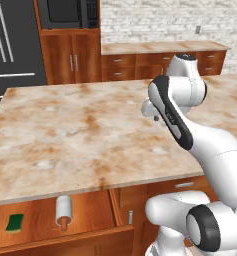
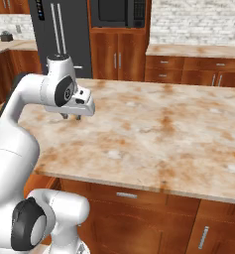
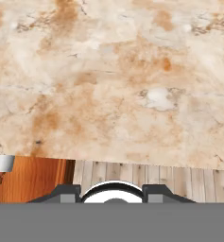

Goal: Restock the sink supplies by placing the sponge and soap dispenser on the counter and next to the sink. Make sure the soap dispenser is upright.

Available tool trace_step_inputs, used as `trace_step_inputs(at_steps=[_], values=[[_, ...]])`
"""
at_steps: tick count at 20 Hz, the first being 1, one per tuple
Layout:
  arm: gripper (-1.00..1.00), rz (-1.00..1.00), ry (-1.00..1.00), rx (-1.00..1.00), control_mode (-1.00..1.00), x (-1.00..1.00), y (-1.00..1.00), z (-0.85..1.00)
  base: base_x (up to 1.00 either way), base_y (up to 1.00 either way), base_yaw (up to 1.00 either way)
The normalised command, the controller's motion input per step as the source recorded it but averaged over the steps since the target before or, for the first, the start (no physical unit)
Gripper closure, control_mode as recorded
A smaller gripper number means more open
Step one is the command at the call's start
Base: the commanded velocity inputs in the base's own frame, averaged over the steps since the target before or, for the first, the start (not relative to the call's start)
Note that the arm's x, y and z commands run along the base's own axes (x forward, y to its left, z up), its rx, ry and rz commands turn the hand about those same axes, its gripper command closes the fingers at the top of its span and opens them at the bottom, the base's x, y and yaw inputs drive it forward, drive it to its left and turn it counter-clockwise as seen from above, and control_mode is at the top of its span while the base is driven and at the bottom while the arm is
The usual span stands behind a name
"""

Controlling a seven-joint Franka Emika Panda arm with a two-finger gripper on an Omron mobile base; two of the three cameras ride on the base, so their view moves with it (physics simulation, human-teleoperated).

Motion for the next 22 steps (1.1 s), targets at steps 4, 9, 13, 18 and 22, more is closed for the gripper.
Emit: trace_step_inputs(at_steps=[4, 9, 13, 18, 22], values=[[-1.0, 0.0, 0.0, -0.03, -1.0, -0.54, 0.35, -0.14, 0.0, 0.0, 0.0], [-1.0, -0.09, -0.01, -0.17, -1.0, -0.39, 1.0, -0.78, 0.0, 0.0, 0.0], [-1.0, -0.04, -0.01, -0.02, -1.0, -0.49, 1.0, -0.43, 0.0, 0.0, 0.0], [-1.0, -0.03, 0.0, 0.0, -1.0, -0.62, 1.0, -0.22, 0.0, 0.0, 0.0], [-1.0, 0.0, 0.0, 0.0, -1.0, -0.88, 1.0, -0.39, 0.0, 0.0, 0.0]])
